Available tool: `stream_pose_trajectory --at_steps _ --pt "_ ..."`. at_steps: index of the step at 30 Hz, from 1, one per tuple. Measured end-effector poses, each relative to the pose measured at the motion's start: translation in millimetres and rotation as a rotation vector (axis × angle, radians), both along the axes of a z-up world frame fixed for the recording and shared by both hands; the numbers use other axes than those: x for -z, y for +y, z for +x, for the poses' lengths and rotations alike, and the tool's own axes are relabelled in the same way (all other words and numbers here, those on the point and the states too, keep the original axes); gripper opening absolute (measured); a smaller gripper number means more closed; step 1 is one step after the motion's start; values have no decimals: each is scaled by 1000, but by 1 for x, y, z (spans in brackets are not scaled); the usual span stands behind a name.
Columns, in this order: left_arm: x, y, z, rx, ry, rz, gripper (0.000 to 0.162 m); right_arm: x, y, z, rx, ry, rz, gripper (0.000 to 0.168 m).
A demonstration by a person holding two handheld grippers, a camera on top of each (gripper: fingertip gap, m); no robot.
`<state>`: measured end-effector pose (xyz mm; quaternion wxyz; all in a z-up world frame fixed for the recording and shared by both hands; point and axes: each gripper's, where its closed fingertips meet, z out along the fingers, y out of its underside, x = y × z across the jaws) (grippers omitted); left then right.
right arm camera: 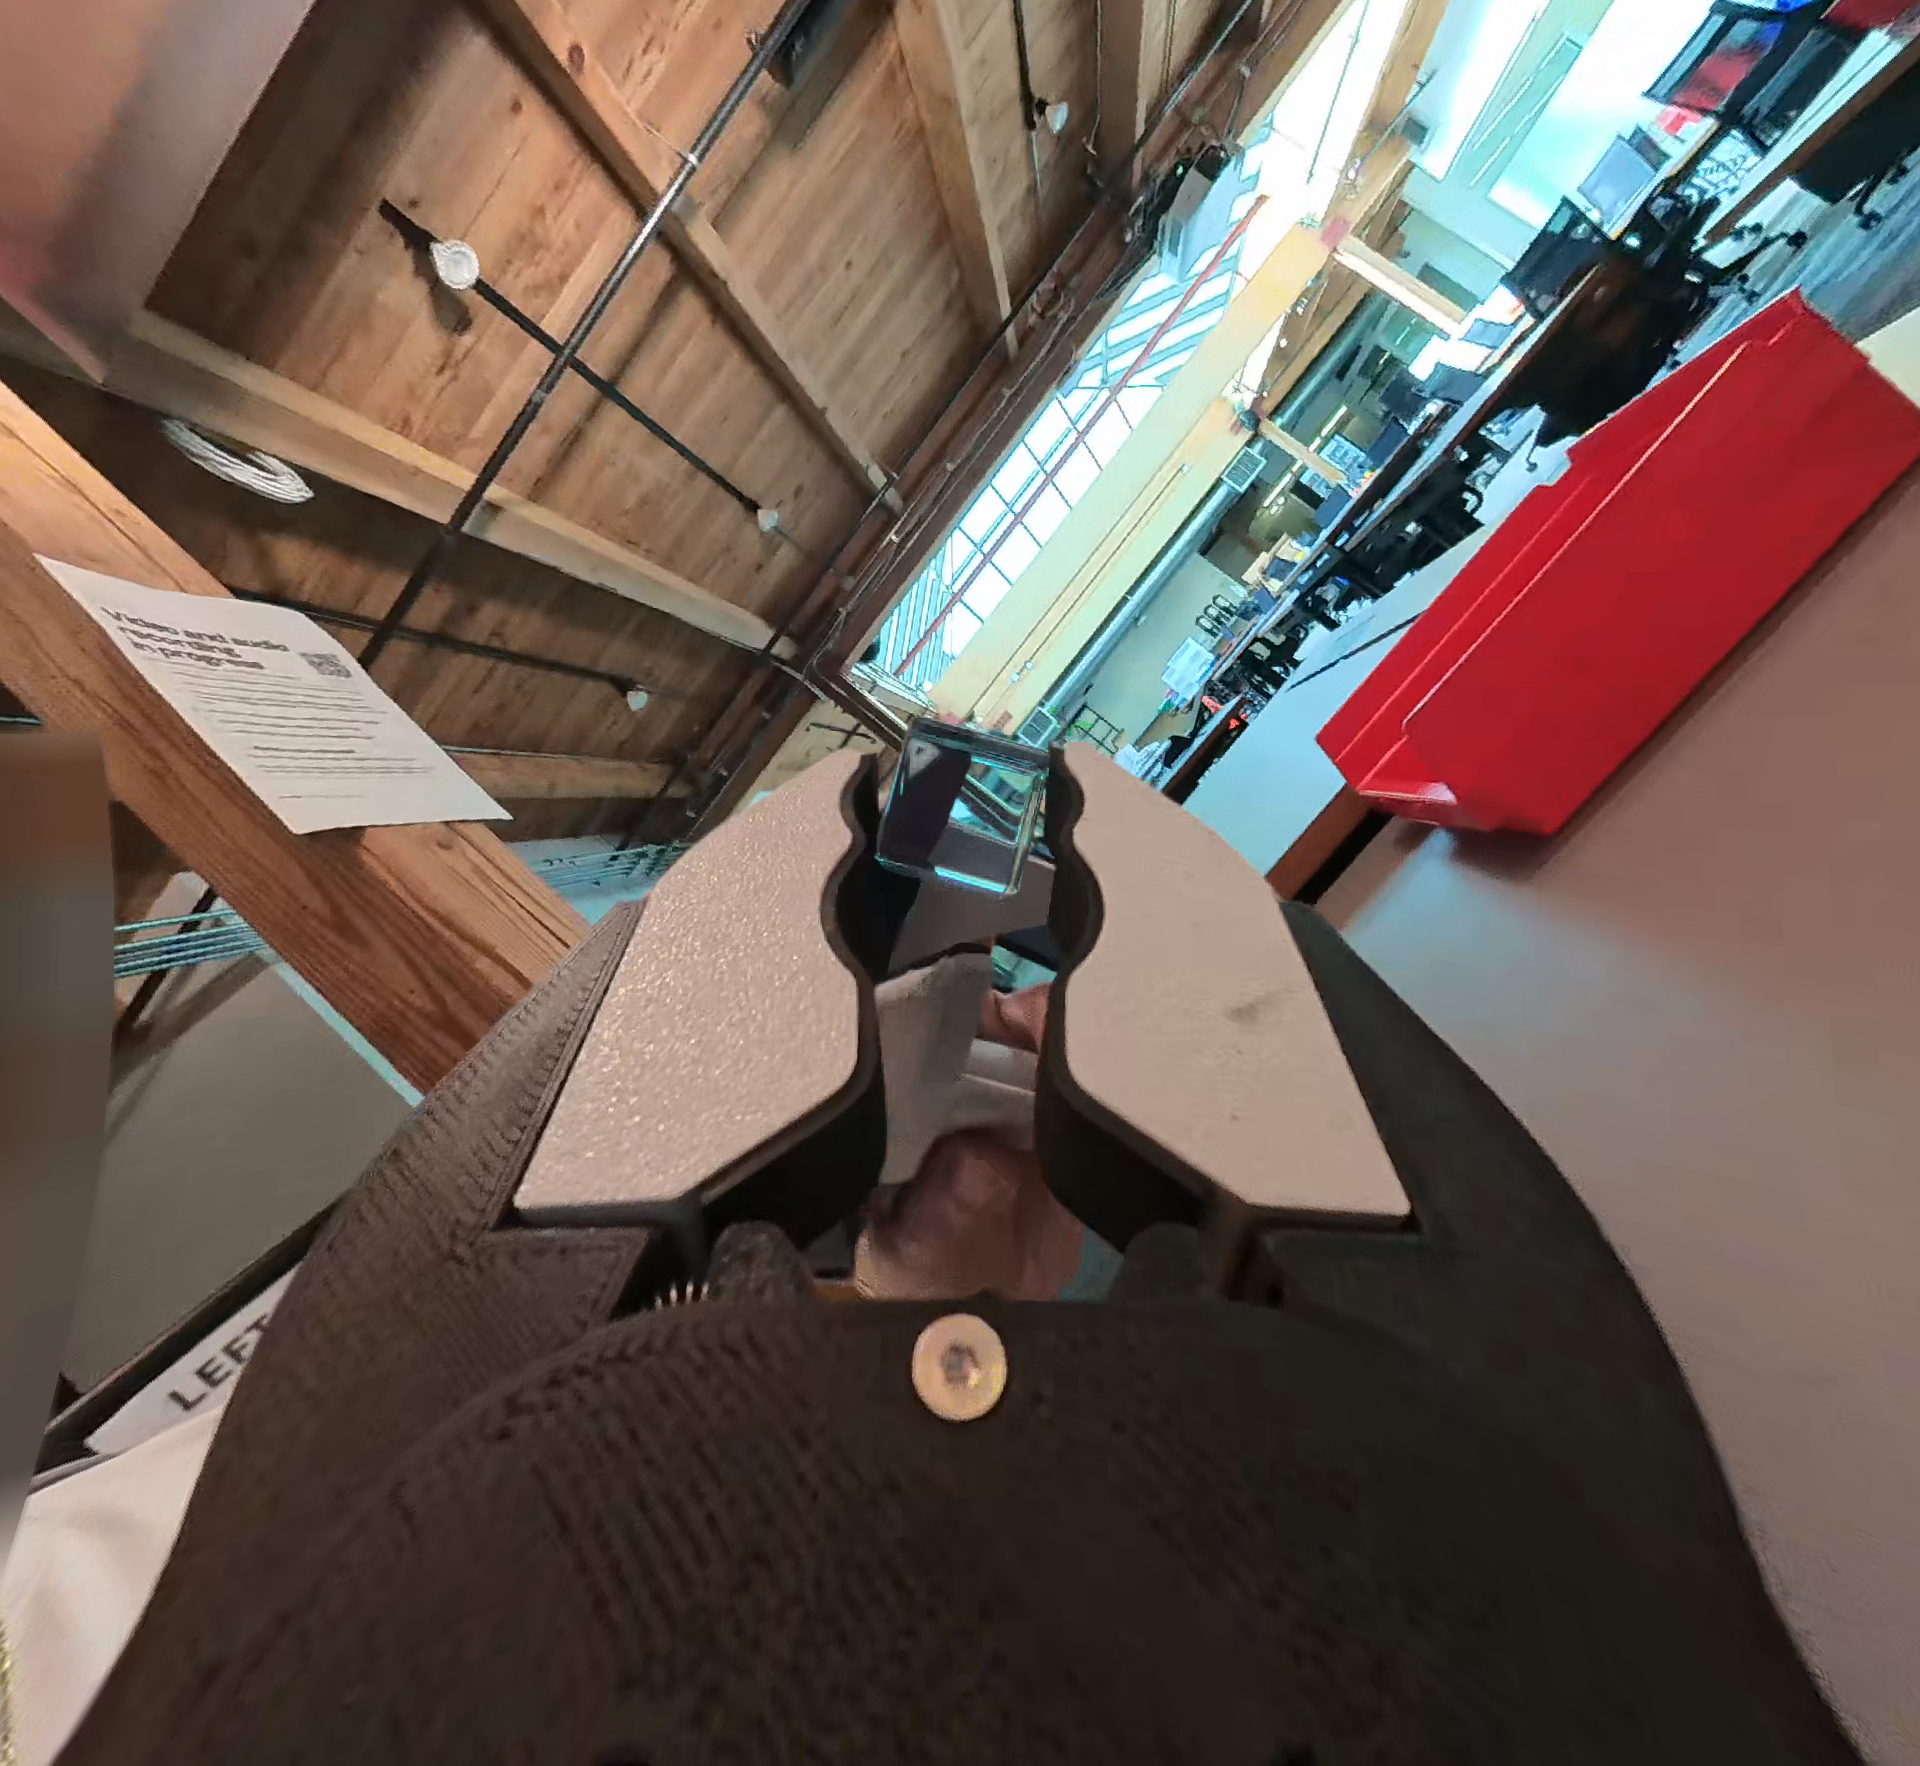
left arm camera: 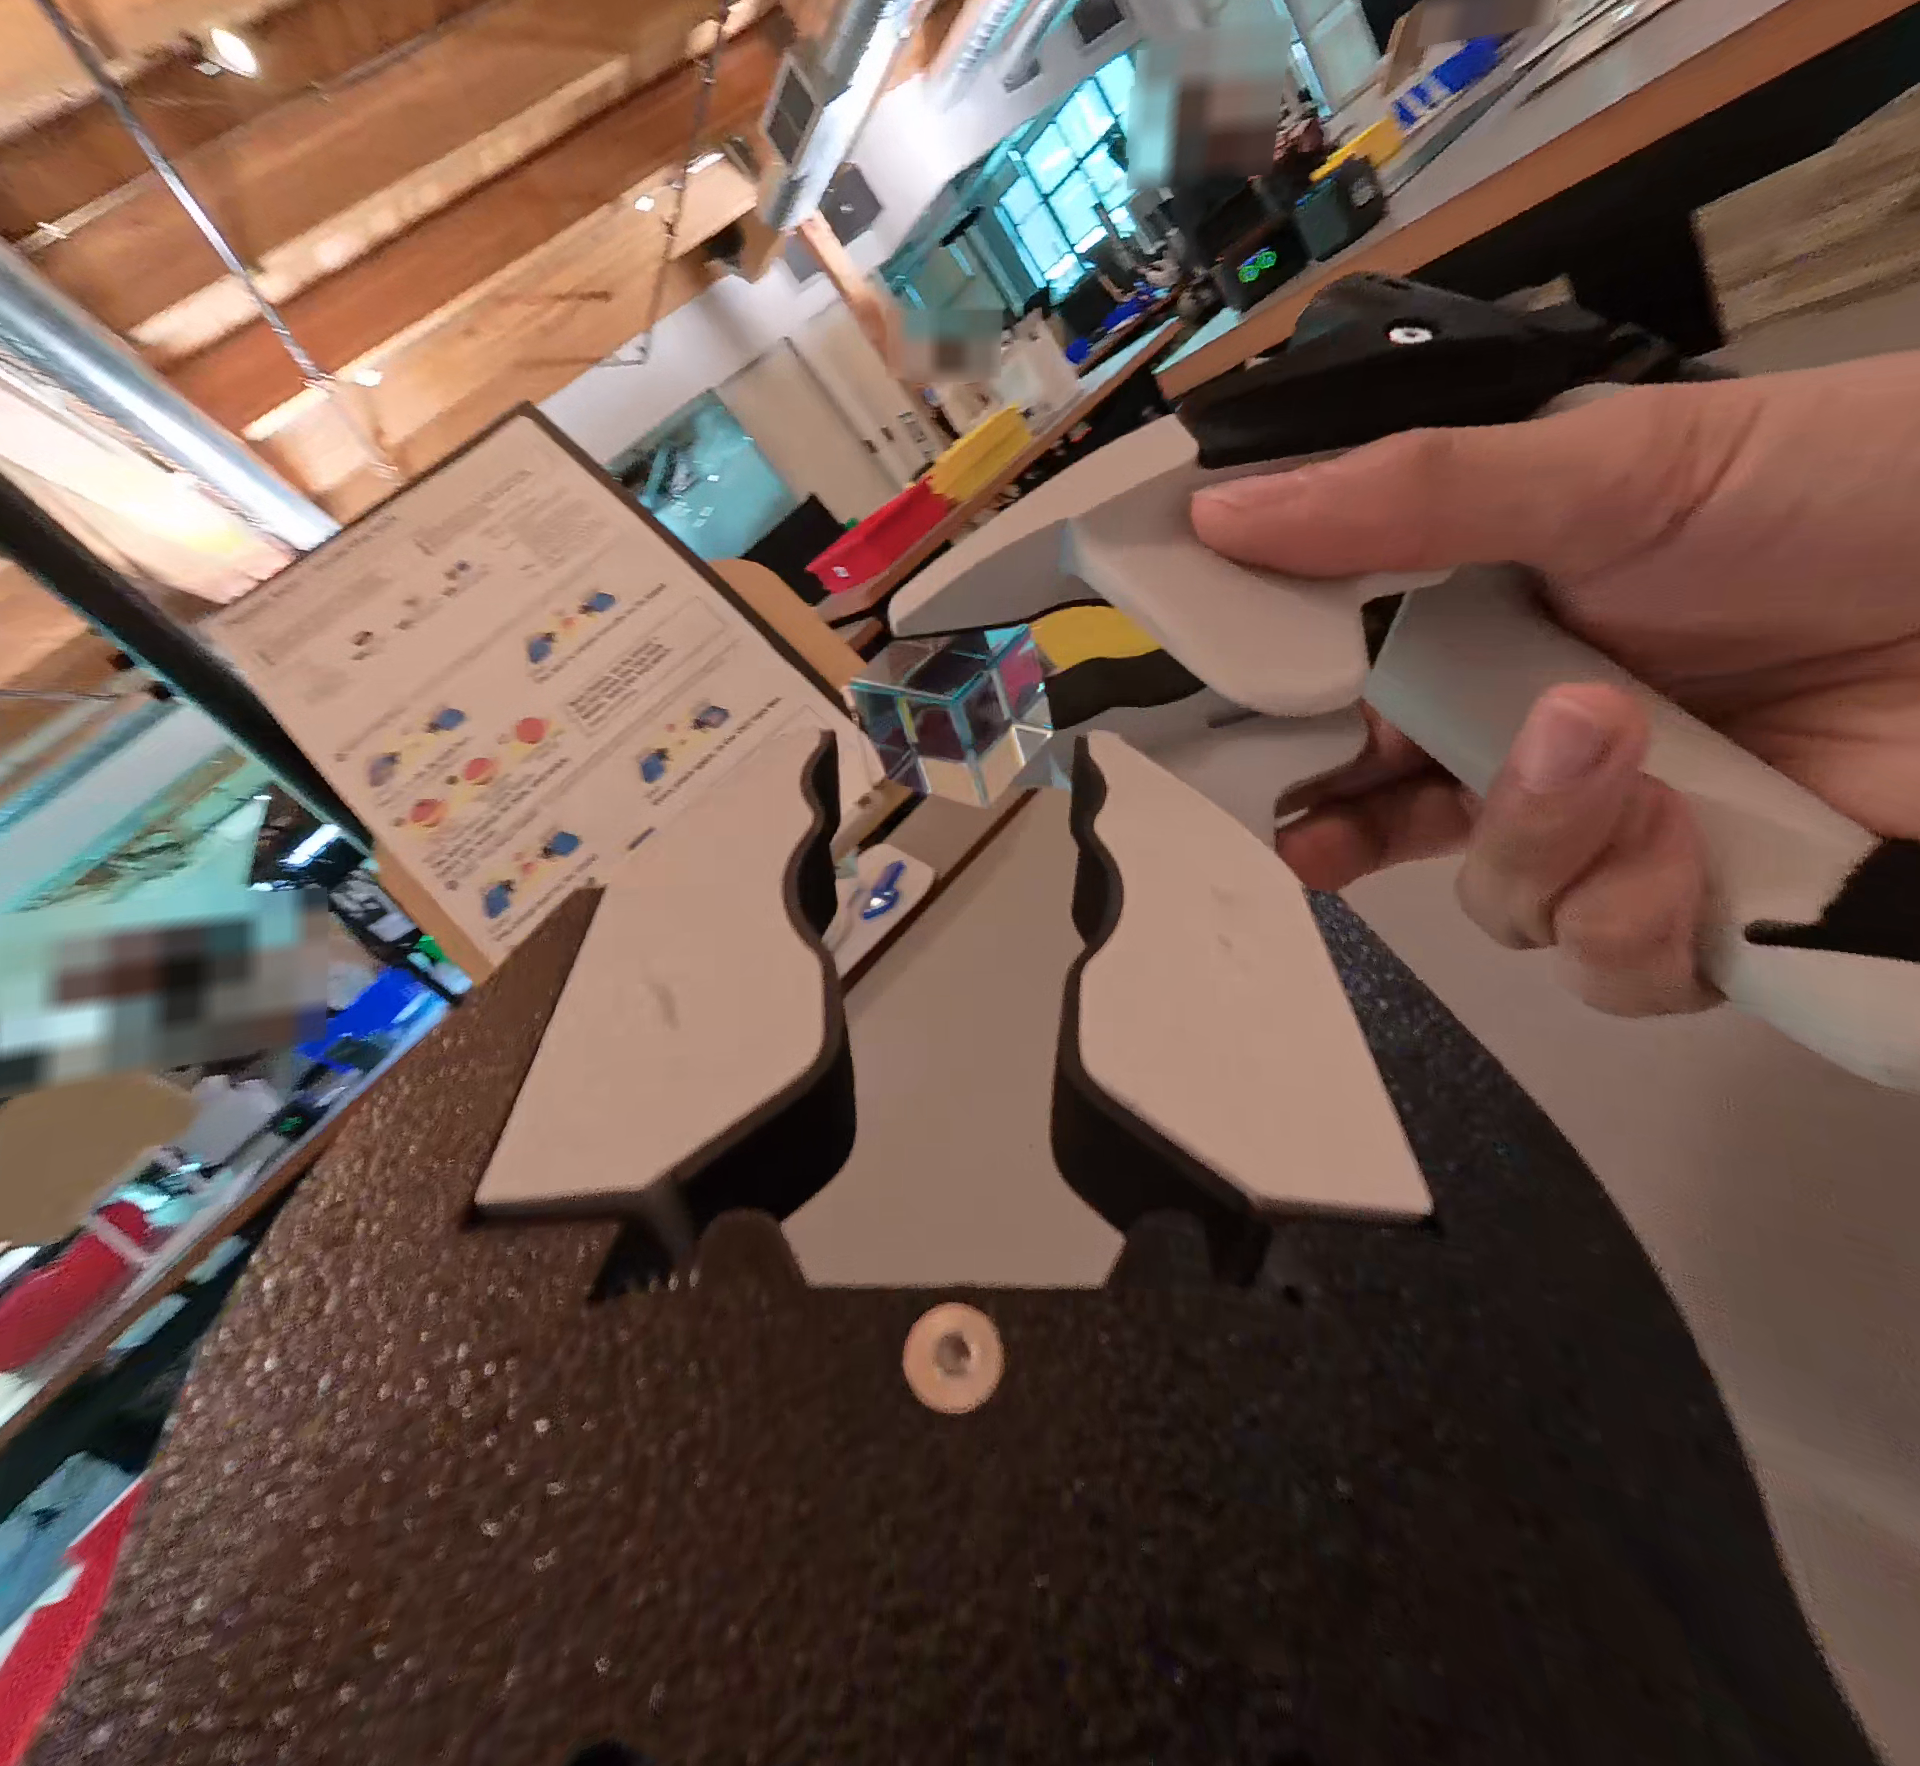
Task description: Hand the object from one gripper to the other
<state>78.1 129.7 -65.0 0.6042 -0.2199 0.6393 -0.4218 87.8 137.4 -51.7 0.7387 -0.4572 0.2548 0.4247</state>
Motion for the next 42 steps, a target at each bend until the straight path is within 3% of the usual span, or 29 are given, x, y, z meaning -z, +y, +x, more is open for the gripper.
stream_pose_trajectory --at_steps 3,7,11,19,26,32,34,38,42 --pt "0 -4 1 -58 -40 16 45 -1 3 -9 -40 -16 6 29" --pt "-3 1 1 -84 -56 -44 35 2 6 -15 -63 -62 -16 28" --pt "0 -2 0 45 -10 -28 35 4 5 -18 -97 -113 -39 28" --pt "16 -8 -26 371 26 227 33 24 0 -48 -378 -249 -179 27" --pt "9 -14 -30 398 -65 209 33 23 -4 -63 -475 -256 -142 28" --pt "15 -1 -21 348 -6 155 34 26 8 -53 -388 -262 -150 27" --pt "12 2 -16 287 0 133 43 17 8 -40 -325 -182 -91 27" --pt "5 4 -5 144 -9 86 45 10 5 -15 -214 3 1 27" --pt "7 -1 3 31 -11 37 43 6 7 -14 -180 53 60 27"
